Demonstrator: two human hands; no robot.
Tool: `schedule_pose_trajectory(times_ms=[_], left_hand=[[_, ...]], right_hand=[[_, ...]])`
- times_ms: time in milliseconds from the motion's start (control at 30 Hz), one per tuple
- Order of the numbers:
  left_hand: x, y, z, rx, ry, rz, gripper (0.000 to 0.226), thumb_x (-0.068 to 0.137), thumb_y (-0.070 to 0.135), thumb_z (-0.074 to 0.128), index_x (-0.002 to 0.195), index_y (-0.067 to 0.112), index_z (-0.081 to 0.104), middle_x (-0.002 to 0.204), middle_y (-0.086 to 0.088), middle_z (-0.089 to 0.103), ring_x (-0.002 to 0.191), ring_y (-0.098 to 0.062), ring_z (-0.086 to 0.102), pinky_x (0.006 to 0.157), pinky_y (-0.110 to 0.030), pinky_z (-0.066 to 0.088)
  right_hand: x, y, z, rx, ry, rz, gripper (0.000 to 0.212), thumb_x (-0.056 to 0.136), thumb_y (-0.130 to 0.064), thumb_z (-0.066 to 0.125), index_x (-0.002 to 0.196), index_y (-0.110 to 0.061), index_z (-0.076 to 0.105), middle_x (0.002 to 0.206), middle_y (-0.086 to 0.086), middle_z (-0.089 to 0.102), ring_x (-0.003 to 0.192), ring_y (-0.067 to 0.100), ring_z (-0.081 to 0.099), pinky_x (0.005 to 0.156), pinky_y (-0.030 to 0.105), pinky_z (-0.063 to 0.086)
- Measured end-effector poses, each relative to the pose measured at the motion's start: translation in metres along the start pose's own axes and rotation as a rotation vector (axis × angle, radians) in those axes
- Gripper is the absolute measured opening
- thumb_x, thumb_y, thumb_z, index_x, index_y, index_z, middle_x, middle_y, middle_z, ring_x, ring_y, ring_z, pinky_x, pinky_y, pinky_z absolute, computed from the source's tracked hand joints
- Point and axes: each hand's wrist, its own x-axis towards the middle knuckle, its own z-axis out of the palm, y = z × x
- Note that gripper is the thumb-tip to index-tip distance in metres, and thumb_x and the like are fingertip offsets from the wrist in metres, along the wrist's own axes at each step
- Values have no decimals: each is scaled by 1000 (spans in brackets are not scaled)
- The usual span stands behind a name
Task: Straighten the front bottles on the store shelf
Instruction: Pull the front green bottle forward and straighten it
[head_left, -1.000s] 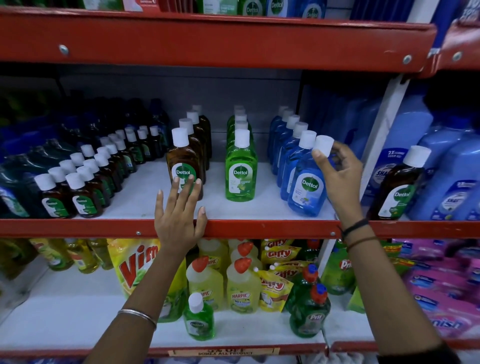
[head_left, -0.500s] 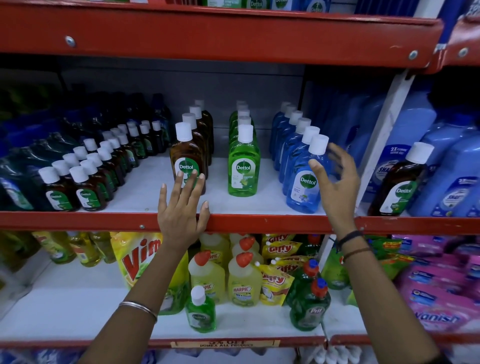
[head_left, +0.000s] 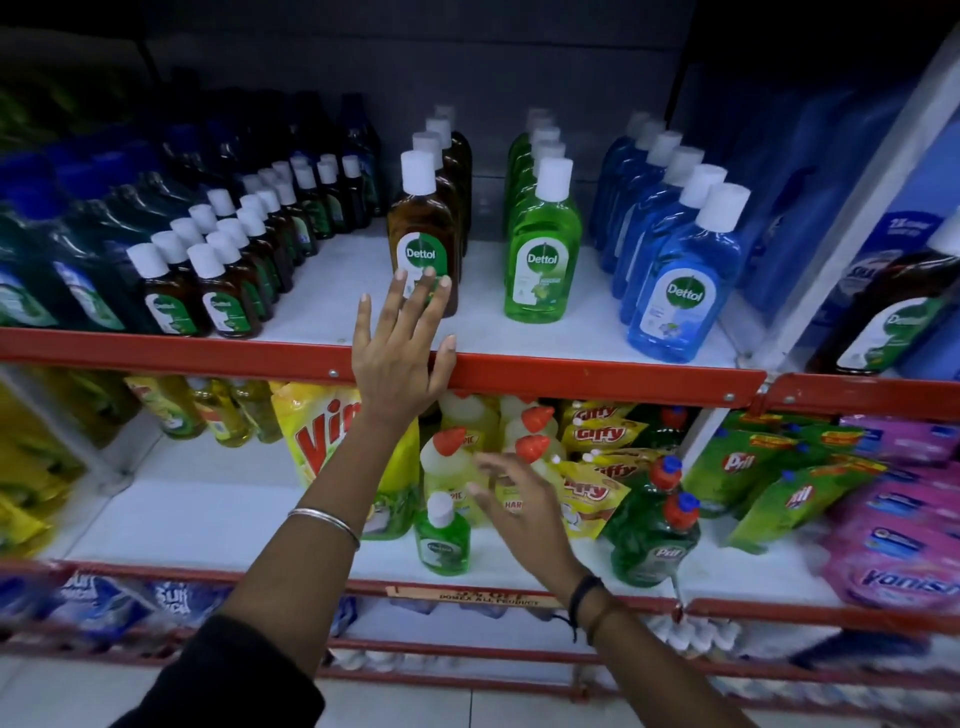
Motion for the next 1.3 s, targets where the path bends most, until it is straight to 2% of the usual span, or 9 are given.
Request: schedule_pose_trajectory(times_ms=[100,200,367,700,800,967,1067,1200,1300], left_hand=[[0,-1,2,-4,13,11,53,103,43,27,148,19,41,150,-4,48,144,-25,36,114,-55,28],[0,-1,3,-8,28,18,53,103,44,27,148,20,40,149,-4,49,143,-24,36,114,-55,28],[0,-1,5,-9,30,20,53,103,44,26,148,21,40,149,-4,50,143,-24,37,115,-53,27],[1,1,2,-30,9,8,51,103,43,27,147,21,43,148,-2,50,142,-23,39,112,-54,32],[2,0,0,-33,-3,3,51,103,43,28,147,20,43,148,-2,50,143,-23,38,113,-54,32],[2,1,-1,-46,0,2,50,102,40,33,146,20,44,148,-3,50,143,-24,38,112,-55,32],[2,2,-2,-47,-6,-3,50,100,39,35,145,19,45,147,-3,51,142,-24,39,110,-55,33],[3,2,-5,-47,-24,-5,51,103,42,29,145,19,45,146,-3,52,142,-24,39,109,-56,34],[3,2,-5,-50,-34,-8,52,103,43,26,144,18,47,146,-4,52,141,-25,40,109,-56,35]], right_hand=[[2,27,30,-61,-231,109,55,82,-50,65,128,-23,52,130,-4,56,117,8,52,98,29,45],[6,44,48,-65,-277,194,56,79,-46,71,126,-21,54,129,0,59,117,16,53,97,35,46],[8,49,50,34,-172,253,38,77,-29,77,111,-18,64,107,-3,68,101,13,61,80,11,44],[21,-14,-28,172,1,146,34,74,-23,79,102,-37,64,98,-14,69,91,0,65,79,15,50],[29,-51,-58,210,51,40,40,68,-34,81,105,-31,67,97,-12,73,92,7,66,77,17,50],[51,-112,-101,184,182,-158,34,77,-33,72,110,-29,63,101,-4,71,92,12,65,78,27,55],[71,-142,-120,104,302,-310,29,85,-29,64,114,-28,60,104,-2,69,91,8,63,78,20,51],[105,-161,-137,111,455,-372,27,88,-25,63,115,-19,60,101,15,69,88,16,61,77,31,53],[130,-161,-140,123,487,-358,27,88,-20,64,114,-10,62,91,2,65,79,0,57,72,17,49]])
